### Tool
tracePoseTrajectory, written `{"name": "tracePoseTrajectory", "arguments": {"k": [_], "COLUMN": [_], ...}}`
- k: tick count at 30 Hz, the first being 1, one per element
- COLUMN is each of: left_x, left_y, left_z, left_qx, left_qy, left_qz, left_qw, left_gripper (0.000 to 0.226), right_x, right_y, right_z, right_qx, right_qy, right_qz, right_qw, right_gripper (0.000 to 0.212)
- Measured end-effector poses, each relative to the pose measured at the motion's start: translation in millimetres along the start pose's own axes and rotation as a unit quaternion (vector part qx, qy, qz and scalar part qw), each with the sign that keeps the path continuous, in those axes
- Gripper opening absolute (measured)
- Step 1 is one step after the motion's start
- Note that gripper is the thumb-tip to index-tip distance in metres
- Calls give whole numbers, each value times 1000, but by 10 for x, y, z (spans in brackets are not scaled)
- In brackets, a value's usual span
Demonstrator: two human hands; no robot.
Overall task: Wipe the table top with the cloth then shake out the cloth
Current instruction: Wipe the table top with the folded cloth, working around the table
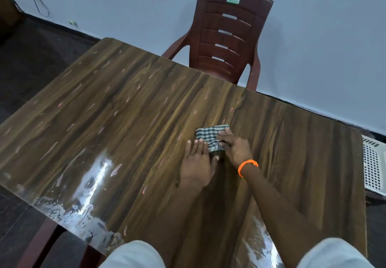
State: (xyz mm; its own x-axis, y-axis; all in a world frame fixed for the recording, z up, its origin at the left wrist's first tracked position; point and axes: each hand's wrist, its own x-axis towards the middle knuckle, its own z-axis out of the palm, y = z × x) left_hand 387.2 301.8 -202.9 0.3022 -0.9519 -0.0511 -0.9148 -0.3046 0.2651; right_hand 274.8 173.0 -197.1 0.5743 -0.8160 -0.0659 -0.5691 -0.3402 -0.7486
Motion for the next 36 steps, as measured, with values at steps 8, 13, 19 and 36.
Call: {"name": "tracePoseTrajectory", "arguments": {"k": [8,13,19,36], "left_x": [-437,-91,652,795], "left_y": [110,405,334,510], "left_z": [16,144,140,101], "left_qx": [-12,-63,-36,-103], "left_qy": [8,-1,-21,-20], "left_qz": [-7,66,92,97], "left_qw": [1000,996,995,990], "left_gripper": [76,76,84,82], "right_x": [-589,-702,65,-16], "right_y": [141,415,391,595], "right_z": [72,-169,-396,-419], "right_qx": [3,18,-26,-102], "right_qy": [8,102,126,123], "right_qz": [-32,20,10,-11], "right_qw": [999,994,992,987], "right_gripper": [42,41,40,59]}}
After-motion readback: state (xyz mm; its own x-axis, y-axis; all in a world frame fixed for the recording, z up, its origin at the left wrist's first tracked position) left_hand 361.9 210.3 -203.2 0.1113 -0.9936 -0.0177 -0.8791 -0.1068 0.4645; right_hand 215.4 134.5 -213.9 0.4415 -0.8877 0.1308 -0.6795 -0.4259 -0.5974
